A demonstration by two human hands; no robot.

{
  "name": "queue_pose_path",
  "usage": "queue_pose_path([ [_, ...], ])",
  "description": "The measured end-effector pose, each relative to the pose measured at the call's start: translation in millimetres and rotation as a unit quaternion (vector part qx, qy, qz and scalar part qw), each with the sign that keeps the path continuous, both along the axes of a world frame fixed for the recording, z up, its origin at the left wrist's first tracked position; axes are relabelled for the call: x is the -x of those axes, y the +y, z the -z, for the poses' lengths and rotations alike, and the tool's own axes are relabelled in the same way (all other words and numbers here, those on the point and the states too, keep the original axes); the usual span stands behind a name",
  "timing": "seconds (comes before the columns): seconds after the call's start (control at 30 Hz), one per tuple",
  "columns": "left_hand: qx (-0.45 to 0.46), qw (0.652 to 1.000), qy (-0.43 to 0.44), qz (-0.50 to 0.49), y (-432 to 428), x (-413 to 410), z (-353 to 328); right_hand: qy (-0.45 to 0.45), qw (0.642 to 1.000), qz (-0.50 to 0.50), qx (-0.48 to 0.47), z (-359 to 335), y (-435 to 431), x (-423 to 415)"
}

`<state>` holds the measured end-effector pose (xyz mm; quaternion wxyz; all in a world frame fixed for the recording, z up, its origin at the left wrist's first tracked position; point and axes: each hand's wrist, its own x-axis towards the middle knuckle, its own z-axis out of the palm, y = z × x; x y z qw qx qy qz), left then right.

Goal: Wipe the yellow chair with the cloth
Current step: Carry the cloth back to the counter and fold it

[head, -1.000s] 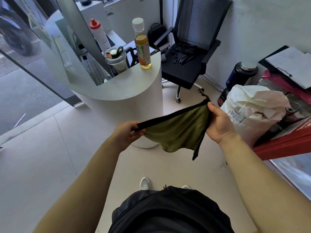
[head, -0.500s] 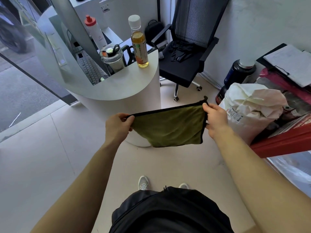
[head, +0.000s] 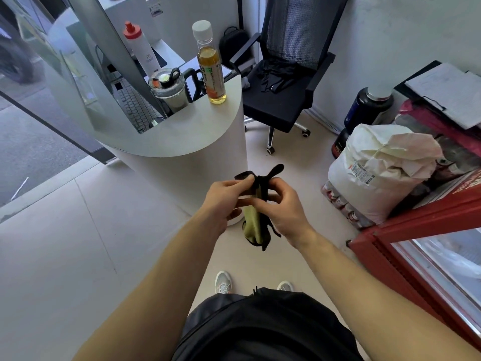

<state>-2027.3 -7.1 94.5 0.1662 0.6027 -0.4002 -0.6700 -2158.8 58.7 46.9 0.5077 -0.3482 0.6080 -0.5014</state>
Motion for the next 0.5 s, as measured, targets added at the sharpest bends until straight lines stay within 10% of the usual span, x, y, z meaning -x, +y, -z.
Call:
queue_pose_path([
  [0.27, 0.266, 0.945, -0.132, 0.134, -19, -48, 13, -0.098, 0.994, -0.048, -0.008, -32, -26, 29],
  [0.5, 0.361, 0.929, -0.004, 0.08, -44, -62, -26, -0.057, 0.995, -0.077, 0.007, -64, -42, 51],
])
